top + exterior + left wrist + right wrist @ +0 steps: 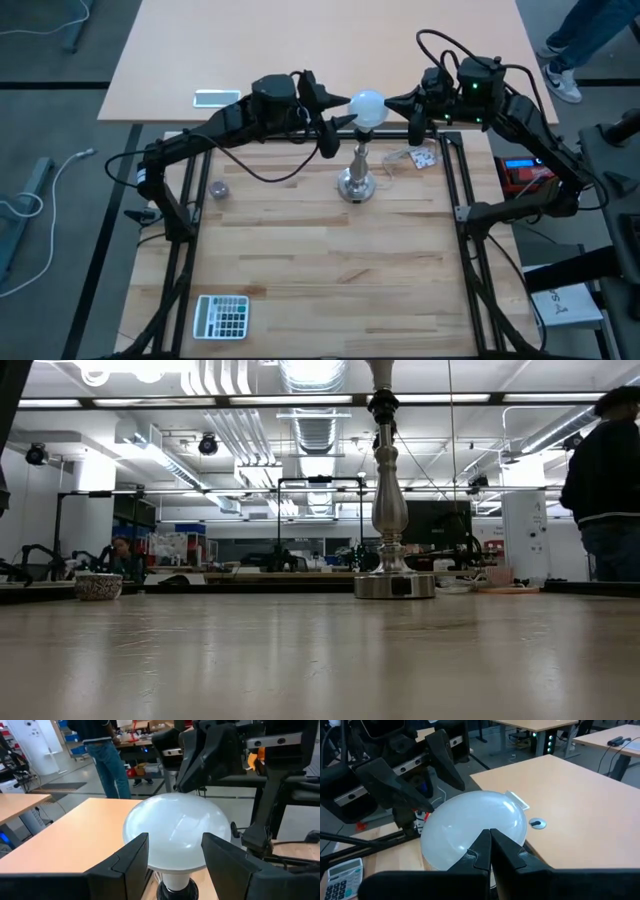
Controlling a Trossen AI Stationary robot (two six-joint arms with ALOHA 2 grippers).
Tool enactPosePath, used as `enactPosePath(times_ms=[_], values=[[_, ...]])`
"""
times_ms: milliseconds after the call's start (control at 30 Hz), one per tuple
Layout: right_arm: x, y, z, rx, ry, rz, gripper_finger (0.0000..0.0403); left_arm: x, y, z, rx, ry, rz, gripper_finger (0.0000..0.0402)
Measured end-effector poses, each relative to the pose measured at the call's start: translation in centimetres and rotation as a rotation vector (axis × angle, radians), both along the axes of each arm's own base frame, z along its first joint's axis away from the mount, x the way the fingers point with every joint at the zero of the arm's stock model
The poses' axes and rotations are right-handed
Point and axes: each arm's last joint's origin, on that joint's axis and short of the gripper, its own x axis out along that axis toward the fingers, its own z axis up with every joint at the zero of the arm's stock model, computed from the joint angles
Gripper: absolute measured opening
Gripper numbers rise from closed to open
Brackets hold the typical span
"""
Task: Screw lightbulb
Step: Insert the light bulb into the lamp
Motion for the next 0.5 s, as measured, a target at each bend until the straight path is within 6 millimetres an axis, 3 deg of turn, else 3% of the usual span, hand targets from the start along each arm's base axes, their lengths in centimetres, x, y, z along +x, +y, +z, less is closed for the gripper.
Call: enactPosePath(times_ms=[500], values=[[-0.01, -0.02, -0.02, 0.011, -0.001, -0.006, 0.0, 0.91, 0.33, -0.86, 0.015, -0.023, 0.008, 0.0178]])
